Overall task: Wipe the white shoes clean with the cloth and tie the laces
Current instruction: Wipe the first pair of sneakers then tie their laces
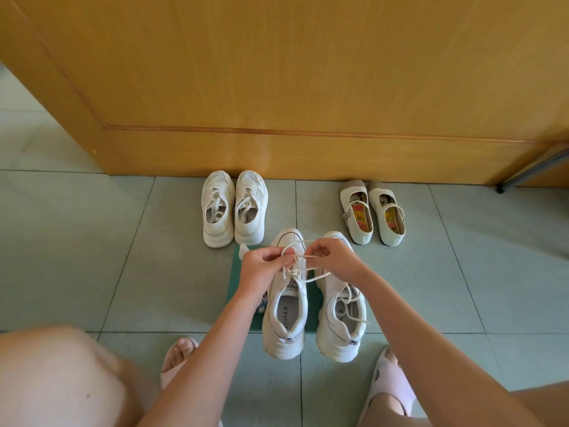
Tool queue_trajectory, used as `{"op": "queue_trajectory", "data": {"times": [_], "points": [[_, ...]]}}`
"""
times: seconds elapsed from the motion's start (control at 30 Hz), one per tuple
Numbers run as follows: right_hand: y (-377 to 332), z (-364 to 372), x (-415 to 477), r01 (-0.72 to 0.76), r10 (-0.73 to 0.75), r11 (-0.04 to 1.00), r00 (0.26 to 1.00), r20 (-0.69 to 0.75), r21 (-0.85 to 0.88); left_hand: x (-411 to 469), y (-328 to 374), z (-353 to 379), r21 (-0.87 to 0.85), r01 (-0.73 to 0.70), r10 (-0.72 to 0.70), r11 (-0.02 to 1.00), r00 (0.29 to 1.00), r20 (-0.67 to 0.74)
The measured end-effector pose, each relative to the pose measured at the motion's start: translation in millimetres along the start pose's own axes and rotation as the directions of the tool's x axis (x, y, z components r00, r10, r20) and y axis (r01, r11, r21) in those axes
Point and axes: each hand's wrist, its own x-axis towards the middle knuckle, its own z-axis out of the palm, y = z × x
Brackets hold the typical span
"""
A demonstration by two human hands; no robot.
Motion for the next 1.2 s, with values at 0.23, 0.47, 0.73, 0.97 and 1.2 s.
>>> {"op": "queue_trajectory", "data": {"times": [0.23, 0.47, 0.73, 0.97, 1.2], "points": [[10.0, -31.4, -2.5, -0.221, -0.013, 0.912, 0.826, -0.563, -0.345, -4.3, -0.5, -0.2, -0.081, -0.002, -0.001, 0.997, 1.000, -0.029], [-4.6, -17.0, -12.7, 0.108, -0.195, 0.932, 0.954, -0.227, -0.345, -6.4, 3.3, 2.3, -0.105, 0.042, -0.039, 0.994, 0.999, 0.036], [-9.2, 7.0, -15.6, 0.187, -0.307, 0.860, 0.933, -0.189, -0.474, -3.3, 1.0, -0.8, -0.126, 0.057, -0.050, 0.990, 0.997, 0.061], [7.8, -2.7, -17.2, -0.011, -0.087, 0.822, 0.986, -0.145, -0.569, -3.4, -7.2, -11.6, -0.025, 0.066, -0.068, 0.998, 0.993, -0.099], [10.5, 4.7, -18.6, 0.063, -0.150, 0.785, 0.985, -0.091, -0.617, -9.3, -16.7, -17.5, 0.385, 0.055, 0.045, 0.921, 0.968, -0.246]]}}
